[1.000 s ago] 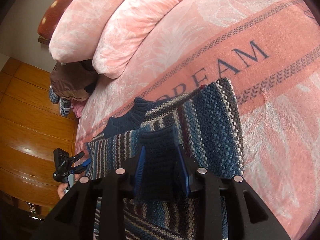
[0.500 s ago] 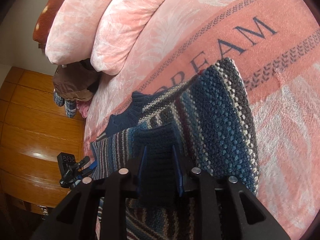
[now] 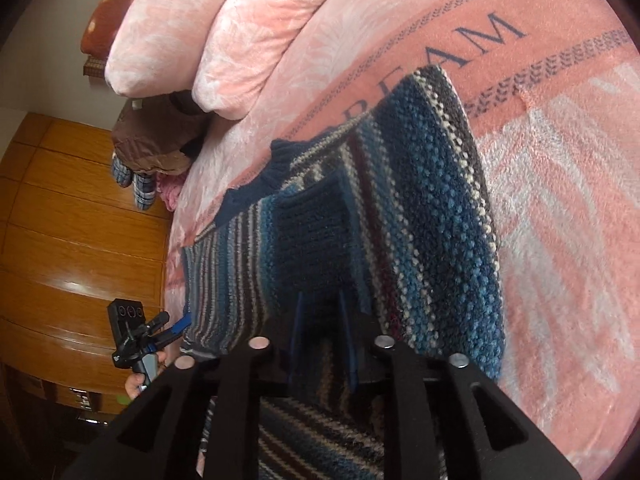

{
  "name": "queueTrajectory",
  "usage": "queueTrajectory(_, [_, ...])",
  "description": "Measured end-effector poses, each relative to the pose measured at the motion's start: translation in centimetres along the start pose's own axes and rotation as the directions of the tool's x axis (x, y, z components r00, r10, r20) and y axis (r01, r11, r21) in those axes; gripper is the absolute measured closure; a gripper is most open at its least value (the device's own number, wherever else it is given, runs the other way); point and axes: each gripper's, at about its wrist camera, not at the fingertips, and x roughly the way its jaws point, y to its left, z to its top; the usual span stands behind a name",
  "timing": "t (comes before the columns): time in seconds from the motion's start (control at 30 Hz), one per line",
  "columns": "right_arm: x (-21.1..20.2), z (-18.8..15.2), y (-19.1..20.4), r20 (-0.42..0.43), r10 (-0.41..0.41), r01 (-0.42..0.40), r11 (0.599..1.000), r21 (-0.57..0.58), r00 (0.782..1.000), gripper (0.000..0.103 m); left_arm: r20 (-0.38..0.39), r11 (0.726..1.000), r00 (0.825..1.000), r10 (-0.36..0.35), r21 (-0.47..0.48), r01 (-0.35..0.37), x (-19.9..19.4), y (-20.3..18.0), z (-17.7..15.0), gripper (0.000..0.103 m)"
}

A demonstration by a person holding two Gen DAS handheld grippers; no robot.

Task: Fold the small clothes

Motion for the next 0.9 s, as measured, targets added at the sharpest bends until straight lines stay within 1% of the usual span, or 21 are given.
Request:
queueTrajectory(0.03, [-1.0,-0.5,0.4,0.014,0.023,-0.023,1.000,-0.011,1.000,0.074,0.011,1.000,1.000,-0.018,0.021,0.018,-0.7,-0.6,-0.4,0.015])
queueTrajectory(0.07, [-1.8,-1.0,0.4,0.018,0.036,-0.036,0.999,-0.017,0.999,0.074,0.009,0.999,1.000,-0.016,0.036,0.016,-1.0,-0.9,-0.8,0.015])
queueTrajectory(0.1, [-2.4,-1.6,0.0,0.025,0.032,-0.031,0.999,-0.015,0.999,0.074,-0.004,0.999,1.000,0.006,0.038,-0.006,-0.7,-0.8,-1.2,0.013])
queueTrajectory(0.13, [-2.6,-2.1,-0.8,0.028,0.006,-0.006,1.000,-0.002,1.000,0.074,-0.026,0.999,0.999,0.039,0.030,-0.038,-0.1,-0.3,-1.5,0.013])
queueTrajectory(0.17, [-2.2,-2.5,-1.8,0.018,-0.044,0.043,0.999,0.017,0.999,0.076,-0.046,0.999,0.998,0.050,0.013,-0.049,0.6,0.6,-1.8,0.014])
queueTrajectory(0.2, [-1.6,-2.8,-2.7,0.003,-0.069,0.068,0.997,0.028,0.998,0.088,-0.039,0.999,0.998,0.046,-0.001,-0.046,0.7,1.3,-1.8,0.018])
queueTrajectory(0.23, [-1.4,-3.0,-3.2,0.003,-0.075,0.075,0.997,0.034,0.997,0.096,-0.030,0.999,0.999,0.044,-0.030,-0.045,0.2,1.5,-1.7,0.023])
queueTrajectory(0.27, [-1.7,-2.9,-3.2,0.013,-0.077,0.077,0.996,0.045,0.997,0.096,-0.012,0.997,0.999,0.034,-0.066,-0.035,-0.8,1.4,-1.6,0.023])
queueTrajectory(0.3, [-2.4,-2.9,-2.8,0.024,-0.058,0.057,0.996,0.062,0.998,0.084,0.022,0.997,0.999,0.023,-0.081,-0.021,-2.2,1.0,-1.7,0.019])
queueTrajectory(0.33, [-3.4,-3.1,-2.0,0.039,-0.031,0.028,0.997,0.065,0.999,0.068,0.063,0.996,0.998,0.028,-0.081,-0.023,-3.9,0.6,-2.0,0.012])
queueTrajectory(0.37, [-4.4,-3.5,-1.2,0.052,-0.025,0.022,0.998,0.051,0.998,0.066,0.089,0.996,0.996,0.028,-0.088,-0.020,-5.6,0.3,-2.7,0.012])
queueTrajectory(0.4, [-5.5,-4.2,-0.4,0.059,-0.021,0.019,0.999,0.034,0.998,0.066,0.093,0.994,0.995,0.019,-0.110,-0.008,-7.1,0.1,-3.7,0.012])
queueTrajectory(0.47, [-7.5,-6.6,0.6,0.042,-0.014,0.013,1.000,0.025,0.999,0.066,0.082,0.989,0.997,0.003,-0.145,0.009,-9.9,-0.2,-6.5,0.012])
queueTrajectory(0.57, [-10.9,-12.1,1.1,-0.005,-0.039,0.039,0.999,0.013,0.999,0.066,0.039,0.989,0.999,0.020,-0.150,-0.014,-13.3,-1.2,-12.5,0.011])
queueTrajectory(0.6, [-12.0,-14.3,1.2,-0.020,-0.048,0.048,0.999,0.013,0.999,0.063,0.019,0.988,1.000,0.020,-0.154,-0.017,-14.3,-1.3,-14.6,0.011])
queueTrajectory(0.63, [-13.0,-16.5,1.2,-0.032,-0.055,0.056,0.998,0.022,0.998,0.058,-0.006,0.988,1.000,0.016,-0.153,-0.017,-15.2,-1.5,-16.8,0.011])
queueTrajectory(0.73, [-16.2,-22.8,1.0,-0.049,-0.081,0.083,0.996,0.032,0.995,0.051,-0.059,0.988,0.998,0.023,-0.153,-0.031,-16.7,-1.8,-22.6,0.010])
queueTrajectory(0.8, [-17.7,-26.1,0.7,-0.056,-0.085,0.088,0.994,0.061,0.995,0.043,-0.089,0.985,0.996,0.030,-0.169,-0.045,-16.8,-1.9,-25.5,0.009])
queueTrajectory(0.83, [-18.3,-27.5,0.5,-0.059,-0.083,0.087,0.994,0.071,0.995,0.043,-0.108,0.983,0.993,0.038,-0.175,-0.057,-16.8,-1.7,-26.6,0.009])
queueTrajectory(0.87, [-18.7,-28.7,0.4,-0.060,-0.082,0.087,0.993,0.083,0.995,0.043,-0.108,0.983,0.993,0.038,-0.175,-0.057,-16.8,-1.7,-26.6,0.009])
queueTrajectory(0.9, [-18.7,-29.7,0.2,-0.074,-0.082,0.089,0.991,0.097,0.994,0.043,-0.134,0.978,0.990,0.041,-0.197,-0.067,-16.5,-1.2,-28.3,0.009])
